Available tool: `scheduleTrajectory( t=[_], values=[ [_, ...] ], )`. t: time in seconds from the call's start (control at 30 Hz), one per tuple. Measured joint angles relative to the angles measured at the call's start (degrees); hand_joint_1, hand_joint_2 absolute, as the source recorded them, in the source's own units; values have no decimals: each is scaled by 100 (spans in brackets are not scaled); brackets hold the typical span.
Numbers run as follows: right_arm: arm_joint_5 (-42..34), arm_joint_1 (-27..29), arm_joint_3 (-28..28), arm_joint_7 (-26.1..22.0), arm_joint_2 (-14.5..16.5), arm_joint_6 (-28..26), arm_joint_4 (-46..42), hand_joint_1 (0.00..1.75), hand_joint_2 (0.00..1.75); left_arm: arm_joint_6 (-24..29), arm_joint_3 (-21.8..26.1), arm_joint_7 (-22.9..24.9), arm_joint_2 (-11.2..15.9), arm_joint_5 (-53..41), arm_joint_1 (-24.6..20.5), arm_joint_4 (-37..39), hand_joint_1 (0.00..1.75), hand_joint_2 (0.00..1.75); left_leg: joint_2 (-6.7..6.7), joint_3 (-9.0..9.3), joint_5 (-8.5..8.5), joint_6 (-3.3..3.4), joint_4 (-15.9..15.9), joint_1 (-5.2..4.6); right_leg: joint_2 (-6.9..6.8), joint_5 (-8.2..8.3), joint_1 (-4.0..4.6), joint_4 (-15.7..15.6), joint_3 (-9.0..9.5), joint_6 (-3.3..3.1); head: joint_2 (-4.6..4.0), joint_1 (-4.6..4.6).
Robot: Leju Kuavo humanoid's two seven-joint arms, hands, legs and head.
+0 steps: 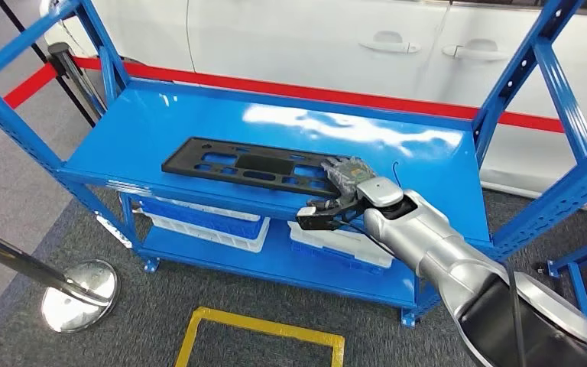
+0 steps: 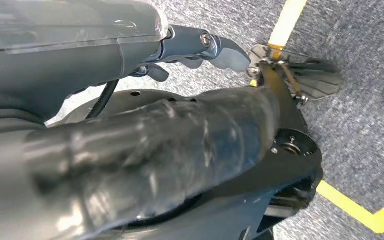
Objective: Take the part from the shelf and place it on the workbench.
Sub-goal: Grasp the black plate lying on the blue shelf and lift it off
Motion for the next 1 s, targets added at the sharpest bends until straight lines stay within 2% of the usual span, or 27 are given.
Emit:
scheduleTrajectory(
  t=[0.07,0.1,0.13,0.17,0.23,0.27,0.3,0.4,0.47,0.5,0.57,0.6,0.63,0.67,0.73,0.8,0.87,0.93,0.97,1.0],
  values=[
    [-8,96,1,1,11,-41,64,0,0,-9,-16,-13,0,0,0,0,0,0,1,-353,-316,3,730,-16,-3,-15,33,8,4,-51,1,-4],
    [-10,139,2,0,15,-63,86,0,0,-11,-26,-15,0,-1,2,0,0,0,1,-474,-367,5,963,-25,-3,-24,52,19,4,-65,1,-3],
    [-14,169,2,0,16,-85,105,0,0,-16,-34,-17,0,-3,4,0,0,0,1,-505,-314,13,1007,-33,-1,-34,68,33,5,-75,1,-3],
    [-18,184,2,0,17,-111,120,0,0,-25,-42,-16,0,-5,5,0,0,0,2,-427,-161,30,833,-38,4,-46,81,50,8,-80,1,-3],
    [-22,187,2,0,17,-156,145,0,0,-50,-62,10,2,6,5,0,0,0,2,-92,184,88,146,-57,13,-81,102,101,7,-69,1,-3],
    [-22,187,2,3,15,-174,161,0,0,-63,-70,37,2,24,2,0,0,0,0,51,275,114,-149,-72,16,-99,114,133,-5,-52,1,-3],
    [-22,186,2,7,14,-192,178,0,0,-73,-76,70,3,43,0,0,0,0,-2,131,298,133,-316,-89,16,-110,118,155,-18,-29,1,-1],
    [-18,179,1,19,10,-219,221,0,0,-95,-80,176,1,93,7,0,0,0,-1,178,297,178,-419,-101,22,-112,113,160,-23,44,1,2],
    [-14,164,0,19,8,-220,245,0,0,-103,-82,219,0,120,10,0,0,0,15,211,333,230,-479,-67,22,-234,101,308,-77,114,1,4],
    [-14,160,0,19,6,-220,258,0,0,-108,-82,228,-1,127,7,0,0,0,23,222,346,250,-500,-56,21,-371,82,525,-172,152,1,6],
    [-14,173,0,19,4,-219,286,0,0,-120,-83,224,-2,128,0,0,0,0,26,221,348,267,-505,-56,18,-689,35,1182,-479,221,1,7],
    [-14,189,0,19,3,-221,299,0,0,-128,-84,217,-2,126,0,0,0,0,27,221,346,267,-504,-53,16,-771,10,1453,-612,247,1,7],
    [-14,202,0,19,2,-226,309,0,0,-137,-89,207,-2,121,3,0,0,0,27,223,342,264,-503,-46,14,-753,-16,1564,-669,269,1,7],
    [-17,208,-1,19,1,-233,315,0,0,-143,-98,195,-2,114,5,0,0,0,27,227,338,257,-500,-35,10,-630,-41,1462,-625,288,1,7],
    [-24,209,-4,16,-7,-249,321,0,0,-155,-120,174,-3,95,6,0,0,0,23,239,319,222,-488,-12,0,-270,-84,810,-311,316,1,7],
    [-27,211,-7,12,-13,-267,323,0,87,-161,-136,160,-4,77,-1,0,0,0,12,232,309,153,-473,-15,-1,-107,-67,262,-59,297,0,6],
    [-34,216,-7,11,-15,-285,325,0,175,-165,-155,147,-6,66,-5,0,0,0,3,229,323,71,-491,-26,8,-115,-22,146,-23,229,0,1],
    [-78,221,-22,24,-15,-290,323,0,175,-167,-178,138,-8,59,-3,0,0,0,4,237,302,7,-492,-17,8,-92,-30,108,2,142,0,-3],
    [-107,221,-38,36,-14,-286,323,0,175,-167,-187,133,-8,57,-3,0,0,0,5,200,228,-9,-398,-12,-1,-78,-37,78,23,92,0,-4],
    [-131,223,-57,46,-12,-282,323,41,175,-167,-196,130,-7,55,-4,0,0,0,6,105,95,-15,-185,-10,-12,-66,-46,49,43,50,0,-5]
  ],
)
